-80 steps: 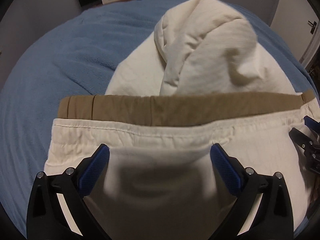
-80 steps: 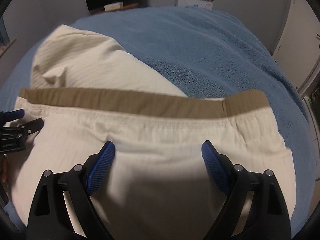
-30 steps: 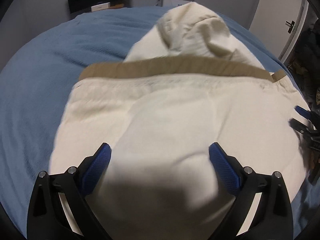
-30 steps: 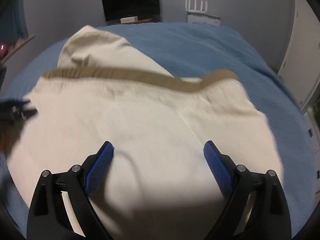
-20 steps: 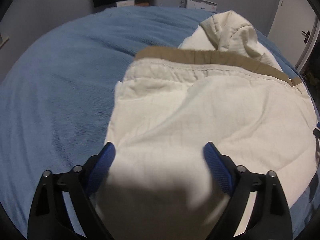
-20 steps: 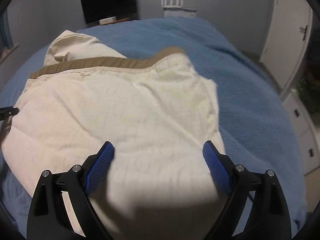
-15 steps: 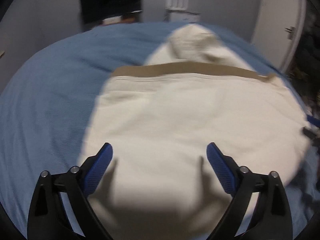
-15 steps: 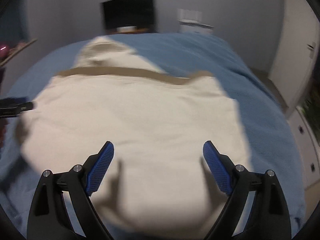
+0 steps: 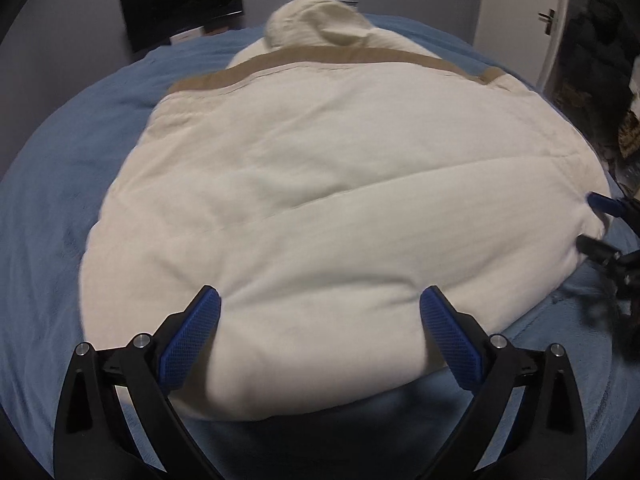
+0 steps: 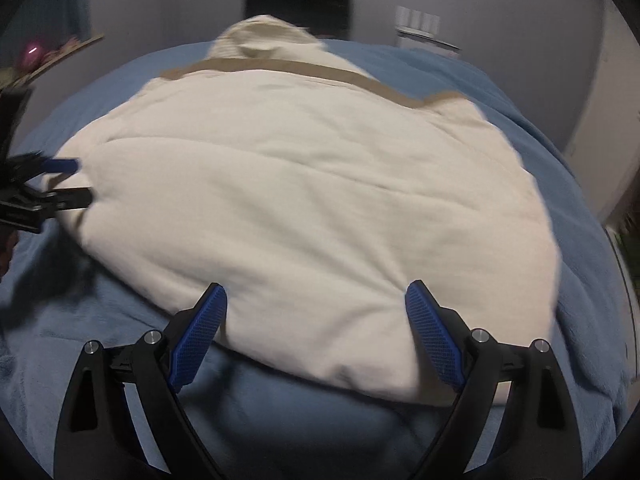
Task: Fold large clothes
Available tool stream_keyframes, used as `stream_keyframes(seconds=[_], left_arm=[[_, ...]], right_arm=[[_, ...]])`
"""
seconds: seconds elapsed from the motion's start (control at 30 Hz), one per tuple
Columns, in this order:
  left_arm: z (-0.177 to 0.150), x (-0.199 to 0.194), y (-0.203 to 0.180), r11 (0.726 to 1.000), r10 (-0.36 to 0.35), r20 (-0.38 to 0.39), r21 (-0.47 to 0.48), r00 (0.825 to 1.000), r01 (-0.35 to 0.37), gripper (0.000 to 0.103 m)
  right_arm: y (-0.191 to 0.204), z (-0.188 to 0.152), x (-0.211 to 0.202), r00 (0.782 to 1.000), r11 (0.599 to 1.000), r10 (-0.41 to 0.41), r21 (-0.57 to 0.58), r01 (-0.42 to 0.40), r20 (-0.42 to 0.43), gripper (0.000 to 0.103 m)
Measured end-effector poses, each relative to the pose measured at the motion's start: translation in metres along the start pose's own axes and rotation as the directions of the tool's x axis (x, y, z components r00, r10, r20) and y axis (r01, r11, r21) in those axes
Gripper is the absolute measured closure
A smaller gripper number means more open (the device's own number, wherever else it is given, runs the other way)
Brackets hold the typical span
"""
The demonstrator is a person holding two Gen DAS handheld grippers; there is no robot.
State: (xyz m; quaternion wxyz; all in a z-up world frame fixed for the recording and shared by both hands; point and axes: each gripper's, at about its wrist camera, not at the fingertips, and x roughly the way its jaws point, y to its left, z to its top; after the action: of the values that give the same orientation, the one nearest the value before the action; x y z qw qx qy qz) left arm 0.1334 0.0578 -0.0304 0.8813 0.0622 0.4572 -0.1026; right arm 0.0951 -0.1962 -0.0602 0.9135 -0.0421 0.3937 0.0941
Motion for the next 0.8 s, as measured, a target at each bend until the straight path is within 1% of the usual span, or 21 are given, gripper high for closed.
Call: stream_keyframes(seconds=[0.1,0.17,0.23,0.3,0.33,0.4,0.43,0.47,0.5,0.57,0.63,0.7,0.73,0.8], left_arm=[[-0.002,0.001,0.010,1.000,0.020,-0.006,-0.024,1.000,-0.020,0.006],[-0.007,-0.002,0.021,0.998,0.045,-0.012,-0.043,0.999,-0.045,0.006],[-0.008,-0.002,0.032,0.995,0.064,-0.024,-0.071,0.998,-0.066,0.006],[-0.012,-0.003,0.044,0.990,0.089,-0.039,-0.103,0.995,-0.093,0.006],[-0.013,-0.003,0.048,0.988,0.098,-0.043,-0.115,0.994,-0.102,0.006],[-0.016,-0.009,0.057,0.981,0.115,-0.054,-0.152,0.992,-0.122,0.006],[-0.016,-0.014,0.062,0.974,0.122,-0.059,-0.184,0.991,-0.131,0.010],[-0.017,-0.020,0.065,0.969,0.122,-0.059,-0.211,0.991,-0.131,0.012],[-0.017,-0.025,0.066,0.966,0.119,-0.056,-0.225,0.991,-0.129,0.012],[-0.016,-0.042,0.063,0.962,0.116,-0.023,-0.246,0.993,-0.118,0.012],[-0.015,-0.063,0.048,0.963,0.125,0.019,-0.243,0.992,-0.117,0.008],[-0.019,-0.079,0.033,0.966,0.110,0.043,-0.239,0.993,-0.096,0.007],[-0.022,-0.088,0.020,0.968,0.102,0.045,-0.235,0.994,-0.089,0.007],[-0.033,-0.099,0.001,0.967,0.095,0.036,-0.239,0.995,-0.084,0.007]], right_arm=[[-0.020,-0.007,-0.001,0.999,0.998,-0.036,0.045,0.037,-0.024,0.017],[-0.036,-0.015,-0.004,0.996,0.992,-0.072,0.098,0.077,-0.057,0.017],[-0.053,-0.024,-0.005,0.992,0.981,-0.085,0.165,0.100,-0.094,0.017],[-0.069,-0.032,-0.004,0.986,0.964,-0.098,0.232,0.127,-0.133,0.014],[-0.074,-0.035,-0.005,0.985,0.956,-0.093,0.262,0.129,-0.144,0.014],[-0.076,-0.036,-0.015,0.983,0.946,-0.119,0.283,0.155,-0.141,0.014],[-0.072,-0.035,-0.023,0.983,0.945,-0.135,0.281,0.165,-0.124,0.014],[-0.067,-0.033,-0.032,0.986,0.946,-0.136,0.282,0.160,-0.100,0.014],[-0.062,-0.034,-0.039,0.988,0.946,-0.133,0.286,0.151,-0.083,0.014],[-0.046,-0.031,-0.057,0.992,0.950,-0.119,0.287,0.125,-0.040,0.014],[-0.027,-0.029,-0.070,0.995,0.955,-0.098,0.278,0.099,-0.015,0.014],[-0.002,-0.029,-0.080,0.997,0.963,-0.080,0.259,0.076,0.002,0.014],[0.006,-0.028,-0.082,0.997,0.964,-0.072,0.256,0.068,0.006,0.014],[0.031,-0.038,-0.089,0.999,0.969,-0.045,0.245,0.042,0.006,0.013]])
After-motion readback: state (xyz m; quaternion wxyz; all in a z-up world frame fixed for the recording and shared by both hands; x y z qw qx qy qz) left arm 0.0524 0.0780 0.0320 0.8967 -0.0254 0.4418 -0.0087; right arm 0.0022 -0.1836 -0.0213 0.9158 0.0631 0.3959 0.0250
